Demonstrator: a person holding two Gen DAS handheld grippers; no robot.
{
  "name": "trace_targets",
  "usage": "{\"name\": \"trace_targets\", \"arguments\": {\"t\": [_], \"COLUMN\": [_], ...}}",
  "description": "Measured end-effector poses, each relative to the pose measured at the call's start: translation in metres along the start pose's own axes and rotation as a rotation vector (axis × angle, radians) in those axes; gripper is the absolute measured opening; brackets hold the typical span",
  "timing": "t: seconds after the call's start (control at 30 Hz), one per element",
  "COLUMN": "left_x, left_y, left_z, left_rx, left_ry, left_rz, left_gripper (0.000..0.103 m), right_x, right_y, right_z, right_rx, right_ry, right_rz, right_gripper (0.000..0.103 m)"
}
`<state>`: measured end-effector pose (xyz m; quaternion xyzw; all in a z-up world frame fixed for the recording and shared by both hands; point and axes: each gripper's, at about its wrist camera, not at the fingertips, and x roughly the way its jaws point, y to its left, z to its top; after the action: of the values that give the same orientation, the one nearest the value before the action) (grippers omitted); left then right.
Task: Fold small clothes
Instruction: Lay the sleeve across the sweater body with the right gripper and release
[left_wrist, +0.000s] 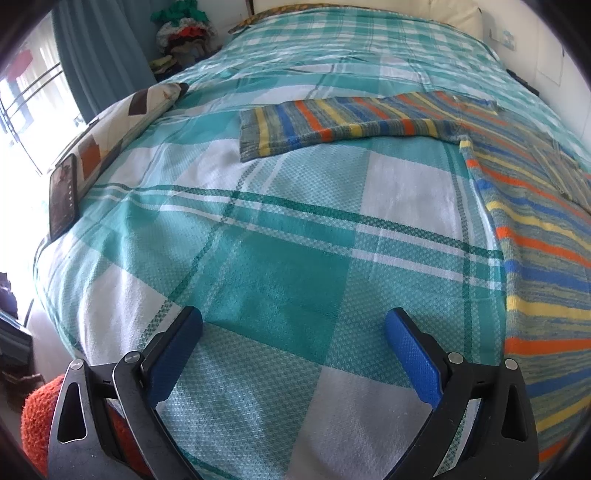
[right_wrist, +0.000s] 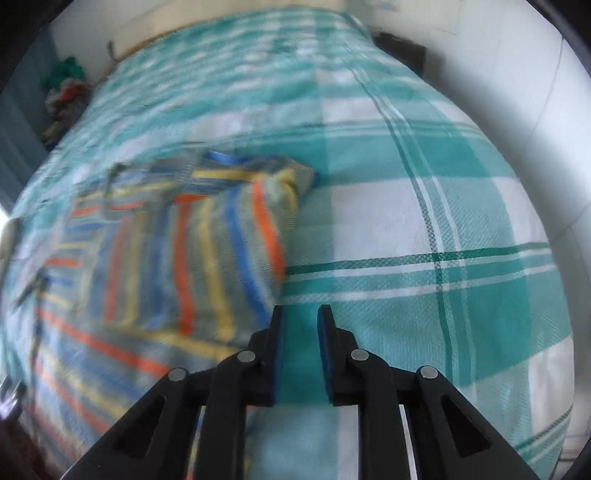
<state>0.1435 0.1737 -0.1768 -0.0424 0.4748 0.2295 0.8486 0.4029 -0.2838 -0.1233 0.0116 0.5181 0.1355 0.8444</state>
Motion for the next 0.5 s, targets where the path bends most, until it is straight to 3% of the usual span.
{"name": "trace_targets", "arguments": {"t": [0.03,0.1,0.17,0.2,0.23,0.3,0.33,0.37,0.5], "left_x": [0.001,0.002,0.002,0.002,0.002,0.0,0.0,0.0,0.003], "left_y": [-0.001,-0.002,-0.003,-0.002,-0.002,-0.001,0.0,0.001,0.001], "left_z": [0.001,0.001,0.0,-0.001,-0.003,-0.006,-0.008,-0.008,-0.007], "left_rx": [0.0,-0.002,0.001,0.006,0.012,0.017,0.013,0.01,0.0], "left_ry": [0.001,0.002,0.002,0.003,0.005,0.006,0.007,0.008,0.025], "left_rz": [-0.003,-0.004,-0.003,-0.005,-0.007,-0.012,-0.016,-0.019,-0.021], "left_gripper": [0.1,0.1,0.101,0.101,0.102,0.102,0.102,0.102,0.103], "right_x": [-0.004,-0.003,0.011,0.021,0.024,0.012,-0.003,-0.013,-0.049], "right_y": [0.008,0.024,0.027,0.021,0.013,-0.006,-0.009,-0.008,0.03], "right_z": [-0.009,-0.034,-0.061,-0.076,-0.082,-0.091,-0.095,-0.099,-0.123], "right_rx": [-0.008,-0.047,-0.079,-0.081,-0.061,0.001,0.02,0.035,0.008], "right_ry": [0.044,0.125,0.181,0.215,0.212,0.146,0.099,0.075,0.068], "right_rz": [0.099,0.195,0.161,0.096,0.076,-0.047,-0.094,-0.087,0.124], "right_gripper": [0.019,0.02,0.02,0.014,0.0,0.003,0.012,0.012,0.017]}}
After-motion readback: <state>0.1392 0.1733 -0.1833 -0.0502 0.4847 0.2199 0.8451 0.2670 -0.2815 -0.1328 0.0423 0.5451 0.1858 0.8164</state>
